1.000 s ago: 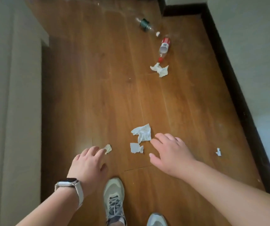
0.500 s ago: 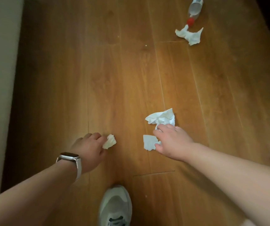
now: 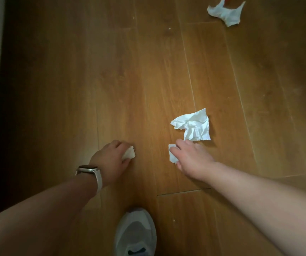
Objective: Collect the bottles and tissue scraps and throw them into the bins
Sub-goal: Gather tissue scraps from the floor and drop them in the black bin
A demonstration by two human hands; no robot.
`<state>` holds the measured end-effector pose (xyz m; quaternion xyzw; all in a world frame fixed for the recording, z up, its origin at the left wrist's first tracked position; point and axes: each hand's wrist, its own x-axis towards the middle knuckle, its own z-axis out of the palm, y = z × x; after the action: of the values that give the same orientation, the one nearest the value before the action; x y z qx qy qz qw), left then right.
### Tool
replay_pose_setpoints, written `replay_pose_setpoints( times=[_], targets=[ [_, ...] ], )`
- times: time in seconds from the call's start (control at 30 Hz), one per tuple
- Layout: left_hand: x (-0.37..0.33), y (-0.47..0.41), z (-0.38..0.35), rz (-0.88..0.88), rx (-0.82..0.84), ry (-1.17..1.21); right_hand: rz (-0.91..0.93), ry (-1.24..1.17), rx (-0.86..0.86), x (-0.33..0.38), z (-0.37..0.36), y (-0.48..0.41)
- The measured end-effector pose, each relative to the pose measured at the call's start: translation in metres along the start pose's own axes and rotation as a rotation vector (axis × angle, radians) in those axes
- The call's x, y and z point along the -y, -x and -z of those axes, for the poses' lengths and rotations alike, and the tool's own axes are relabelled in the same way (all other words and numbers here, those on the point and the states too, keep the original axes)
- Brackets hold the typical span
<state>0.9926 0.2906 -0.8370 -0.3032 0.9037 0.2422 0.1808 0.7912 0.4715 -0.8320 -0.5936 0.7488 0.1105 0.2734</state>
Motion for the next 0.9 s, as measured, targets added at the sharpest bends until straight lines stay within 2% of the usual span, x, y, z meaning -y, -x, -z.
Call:
replay_pose_setpoints(
  times=[0.13, 0.4, 0.57, 0.73, 0.9],
  targets=[
    [-0.002, -0.012, 0.000, -0.005, 0.022, -0.044, -0.013, -0.045, -0.079, 0.003, 0.000, -0.004],
    [-0.015, -0.025, -0.004, 0.029, -0.018, 0.053, -0.073, -0.175, -0.041, -0.002, -0.011, 0.007],
    [-0.022, -0.031, -0.001, -0.009, -0.026, 0.097, -0.143, -0.251, -0.089, -0.015, -0.009, 0.020],
    [-0.057, -0.020, 0.020, 0.084, 0.007, 0.163, -0.249, -0.312, -0.176, -0.030, 0.013, 0.055],
    [-0.107, 0.030, 0.063, 0.037, 0.035, 0.220, -0.346, -0.442, -0.216, -0.029, 0.050, 0.118]
  ],
)
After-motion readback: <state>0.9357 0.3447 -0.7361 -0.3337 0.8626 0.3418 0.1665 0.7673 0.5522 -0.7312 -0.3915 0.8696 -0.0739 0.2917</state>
